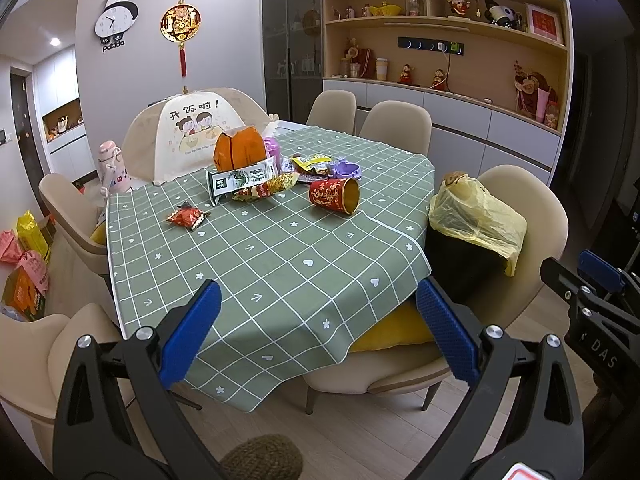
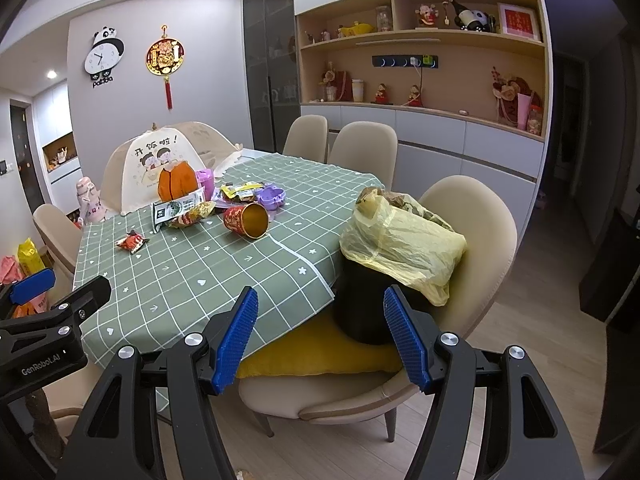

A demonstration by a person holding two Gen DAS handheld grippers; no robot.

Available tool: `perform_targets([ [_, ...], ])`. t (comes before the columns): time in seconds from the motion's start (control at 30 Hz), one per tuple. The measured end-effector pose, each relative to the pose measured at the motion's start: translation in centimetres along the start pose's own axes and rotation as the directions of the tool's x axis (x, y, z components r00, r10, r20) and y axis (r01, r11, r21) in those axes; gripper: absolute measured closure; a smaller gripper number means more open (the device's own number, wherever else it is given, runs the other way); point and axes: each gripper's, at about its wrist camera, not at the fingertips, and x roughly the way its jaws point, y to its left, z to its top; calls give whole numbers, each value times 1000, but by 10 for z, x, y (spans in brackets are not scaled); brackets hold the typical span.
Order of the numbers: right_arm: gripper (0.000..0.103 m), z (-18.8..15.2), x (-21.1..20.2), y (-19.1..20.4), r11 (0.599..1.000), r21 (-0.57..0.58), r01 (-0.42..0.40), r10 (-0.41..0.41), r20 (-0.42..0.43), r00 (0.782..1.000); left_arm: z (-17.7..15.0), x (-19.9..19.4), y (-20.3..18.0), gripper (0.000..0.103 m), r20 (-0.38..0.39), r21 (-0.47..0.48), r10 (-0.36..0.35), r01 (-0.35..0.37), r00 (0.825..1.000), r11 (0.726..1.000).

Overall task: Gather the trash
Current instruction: 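Move left tool to the red foil packet while right tool approaches the orange bag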

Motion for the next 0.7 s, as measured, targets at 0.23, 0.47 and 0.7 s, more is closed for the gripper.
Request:
perform_targets([
  [0.23, 41, 4, 14, 8, 1000, -7, 4, -4, -23, 1000, 4, 16, 16, 10, -28, -20, -6, 5, 1000, 1000],
  [0.47, 41, 14, 47, 28, 999, -34, 6, -8, -59, 998, 17, 56, 55, 10, -73, -66, 13, -17, 997, 998],
  [0.7, 41, 29, 88, 63, 999, -46, 14, -17, -74, 997, 40, 122, 135, 10, -102, -151, 17, -32, 995, 988],
])
